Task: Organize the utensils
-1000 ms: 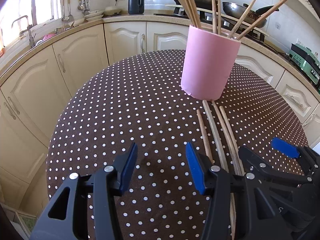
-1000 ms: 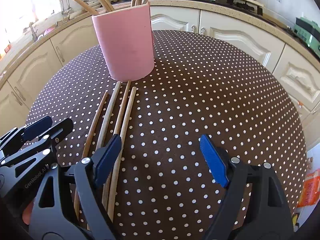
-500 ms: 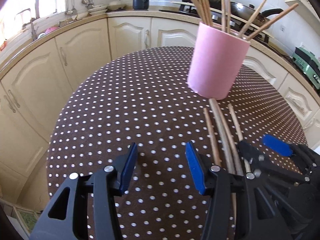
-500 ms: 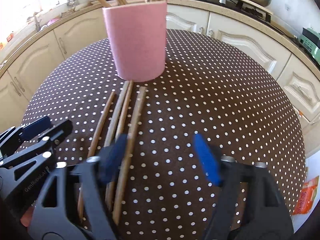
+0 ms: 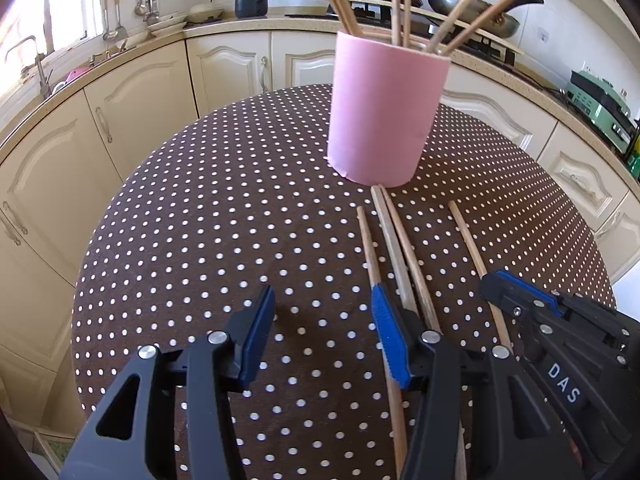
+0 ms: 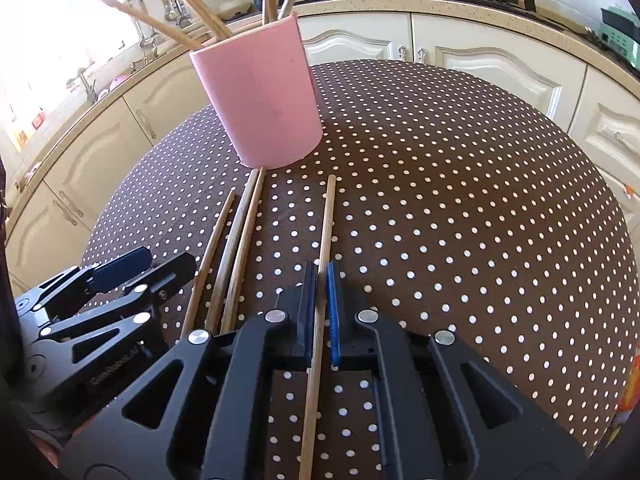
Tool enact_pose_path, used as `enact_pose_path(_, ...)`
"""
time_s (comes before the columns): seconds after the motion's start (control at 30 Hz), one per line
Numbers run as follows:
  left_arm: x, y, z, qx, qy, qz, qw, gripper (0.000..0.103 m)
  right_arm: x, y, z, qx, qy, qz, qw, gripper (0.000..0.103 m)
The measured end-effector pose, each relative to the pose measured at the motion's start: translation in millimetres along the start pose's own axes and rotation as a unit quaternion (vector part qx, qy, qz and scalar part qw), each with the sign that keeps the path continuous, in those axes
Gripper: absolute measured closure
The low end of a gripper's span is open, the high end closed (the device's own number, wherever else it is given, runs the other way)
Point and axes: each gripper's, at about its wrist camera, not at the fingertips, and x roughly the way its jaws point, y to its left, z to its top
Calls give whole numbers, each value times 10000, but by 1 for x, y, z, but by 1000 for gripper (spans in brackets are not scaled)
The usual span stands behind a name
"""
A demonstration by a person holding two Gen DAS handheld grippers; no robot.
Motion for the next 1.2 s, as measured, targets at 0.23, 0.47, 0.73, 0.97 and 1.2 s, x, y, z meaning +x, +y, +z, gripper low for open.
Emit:
enact_pose_path(0.23,6,-13,6,108,123,74,9998,48,-13,-16,-11,171,-11,182,9997,97)
enact_pose_path(0.47,7,-25,5,228,-112,168,9995,81,-24,-30,-13,331,-74,220,9992,97)
enact_pose_path(0.73,-2,-18,2,150,-234,-148,9995,96,-46,-31,-8,360,-414,298,9980,97)
enact_pose_path(0.97,-11,-13,3,136,-396,-97,9991,96,-51,-26,-1,256,-383,300,9985,96)
enact_pose_path(1.2,-15,-7,-1,142,-386,-78,9991,96,-23,-7,-1,4,12,86,10000,90)
